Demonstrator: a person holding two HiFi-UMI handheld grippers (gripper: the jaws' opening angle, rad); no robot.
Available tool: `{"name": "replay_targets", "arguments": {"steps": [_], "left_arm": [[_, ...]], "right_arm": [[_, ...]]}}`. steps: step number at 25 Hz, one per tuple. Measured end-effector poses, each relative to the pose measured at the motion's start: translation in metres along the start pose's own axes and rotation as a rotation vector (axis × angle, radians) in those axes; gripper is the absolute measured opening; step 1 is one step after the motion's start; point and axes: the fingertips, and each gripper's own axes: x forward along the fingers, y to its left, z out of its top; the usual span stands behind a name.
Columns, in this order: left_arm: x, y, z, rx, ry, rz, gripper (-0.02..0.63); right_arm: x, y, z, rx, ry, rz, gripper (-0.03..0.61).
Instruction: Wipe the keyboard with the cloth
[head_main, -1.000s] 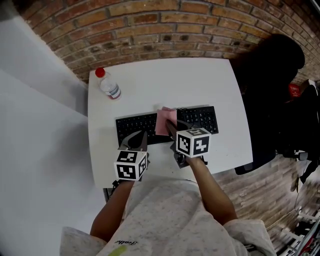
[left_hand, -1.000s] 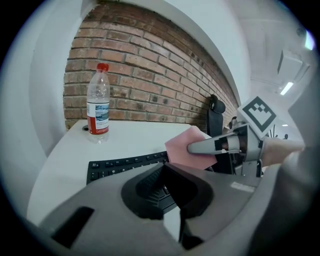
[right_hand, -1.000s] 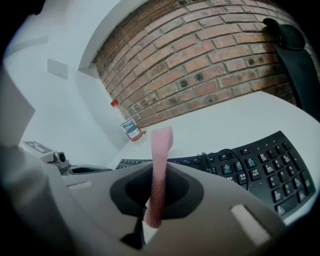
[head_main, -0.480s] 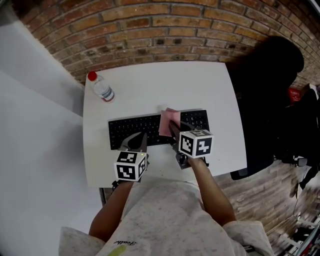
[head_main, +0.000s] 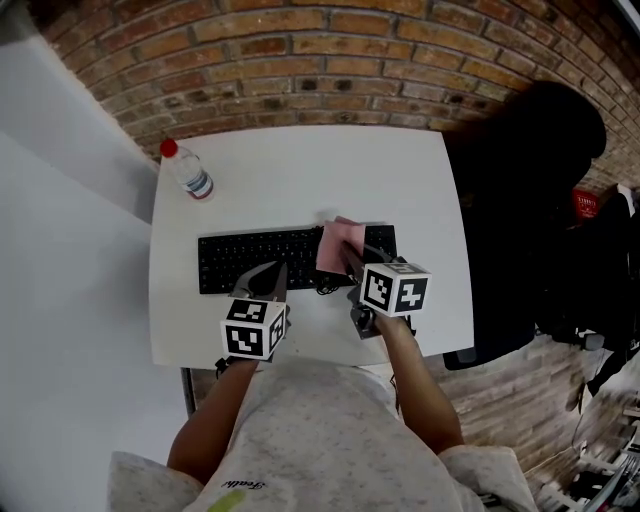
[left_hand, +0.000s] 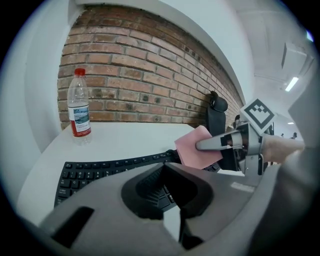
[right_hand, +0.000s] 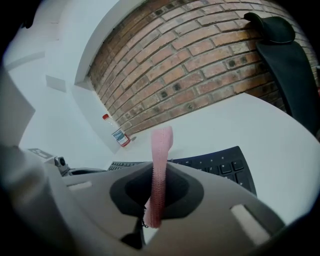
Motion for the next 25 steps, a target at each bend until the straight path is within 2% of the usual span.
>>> {"name": "replay_targets", "arguments": {"steps": [25], "left_arm": [[0.03,-0.064,0.002,-0.045,-0.033,0.077,-0.008]], "right_arm": [[-0.034,-0.071,0.002,-0.017,0.031,0.069,0.021]]}}
